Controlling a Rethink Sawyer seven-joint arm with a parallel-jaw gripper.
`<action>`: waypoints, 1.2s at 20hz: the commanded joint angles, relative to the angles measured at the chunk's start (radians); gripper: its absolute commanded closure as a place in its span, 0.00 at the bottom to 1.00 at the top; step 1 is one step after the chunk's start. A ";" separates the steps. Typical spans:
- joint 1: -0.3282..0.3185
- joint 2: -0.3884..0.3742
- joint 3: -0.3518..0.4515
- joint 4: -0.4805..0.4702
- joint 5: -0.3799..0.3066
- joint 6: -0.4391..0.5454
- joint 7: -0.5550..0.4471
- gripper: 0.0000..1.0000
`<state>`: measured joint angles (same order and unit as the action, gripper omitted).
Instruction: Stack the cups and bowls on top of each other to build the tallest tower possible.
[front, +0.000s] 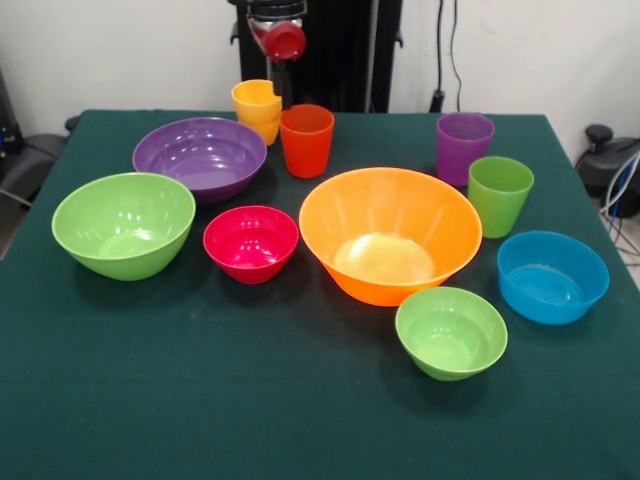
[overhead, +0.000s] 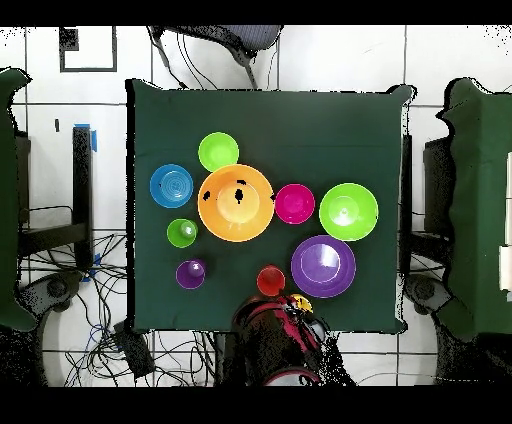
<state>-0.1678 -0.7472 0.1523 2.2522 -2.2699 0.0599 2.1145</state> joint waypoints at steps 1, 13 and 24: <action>-0.028 -0.001 0.199 0.002 -0.035 0.045 -0.133 0.00; -0.029 0.002 0.201 0.002 -0.046 0.053 -0.118 0.00; 0.004 -0.003 0.162 -0.005 -0.047 0.015 -0.103 0.00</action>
<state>-0.1871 -0.7735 0.2165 2.2659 -2.2701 0.0597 2.1145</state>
